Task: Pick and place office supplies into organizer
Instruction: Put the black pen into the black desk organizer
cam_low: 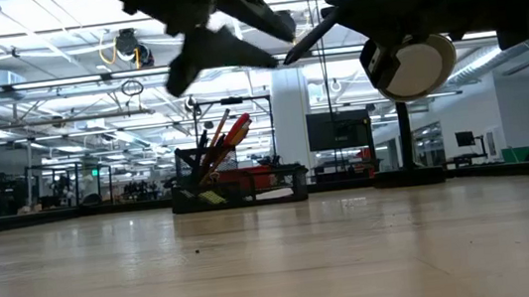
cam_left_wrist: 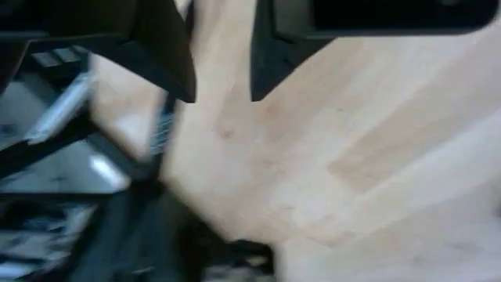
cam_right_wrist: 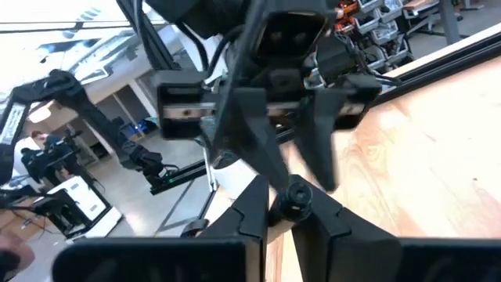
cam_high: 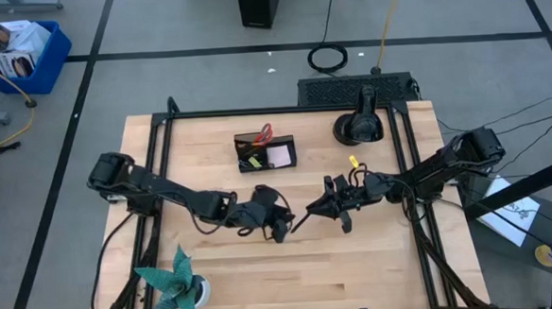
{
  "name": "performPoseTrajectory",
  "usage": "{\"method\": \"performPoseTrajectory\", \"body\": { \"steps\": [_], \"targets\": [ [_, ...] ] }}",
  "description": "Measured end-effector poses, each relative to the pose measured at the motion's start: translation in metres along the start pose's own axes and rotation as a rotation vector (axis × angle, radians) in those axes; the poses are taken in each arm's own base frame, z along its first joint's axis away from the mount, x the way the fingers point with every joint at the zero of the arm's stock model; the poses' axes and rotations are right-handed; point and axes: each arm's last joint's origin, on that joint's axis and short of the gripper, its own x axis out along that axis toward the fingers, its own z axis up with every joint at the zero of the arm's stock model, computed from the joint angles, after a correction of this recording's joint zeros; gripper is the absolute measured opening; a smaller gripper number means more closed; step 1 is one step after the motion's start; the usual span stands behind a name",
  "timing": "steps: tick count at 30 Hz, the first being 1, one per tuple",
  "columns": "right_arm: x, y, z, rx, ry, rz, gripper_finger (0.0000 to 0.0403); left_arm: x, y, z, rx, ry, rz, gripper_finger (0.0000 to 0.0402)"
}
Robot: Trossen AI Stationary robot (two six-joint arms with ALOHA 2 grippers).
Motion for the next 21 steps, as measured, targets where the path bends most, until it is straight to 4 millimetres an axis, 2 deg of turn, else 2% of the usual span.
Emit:
{"method": "performPoseTrajectory", "body": {
  "steps": [5, 9, 15, 21],
  "targets": [
    [0.0, 0.0, 0.0, -0.02, -0.013, -0.018, 0.0031, -0.027, -0.001, 0.006, 0.04, 0.003, 0.097, 0.0188],
    [0.0, -0.001, 0.002, -0.073, -0.047, -0.063, 0.0035, -0.05, -0.001, 0.006, 0.101, -0.009, 0.211, 0.0219],
    [0.003, -0.001, 0.004, -0.209, -0.068, -0.143, 0.0027, -0.082, -0.009, 0.002, 0.181, -0.117, 0.311, 0.0229],
    [0.026, 0.005, 0.019, -0.329, -0.011, -0.261, 0.003, -0.11, -0.016, -0.001, 0.274, -0.22, 0.383, 0.023]
  ]
}}
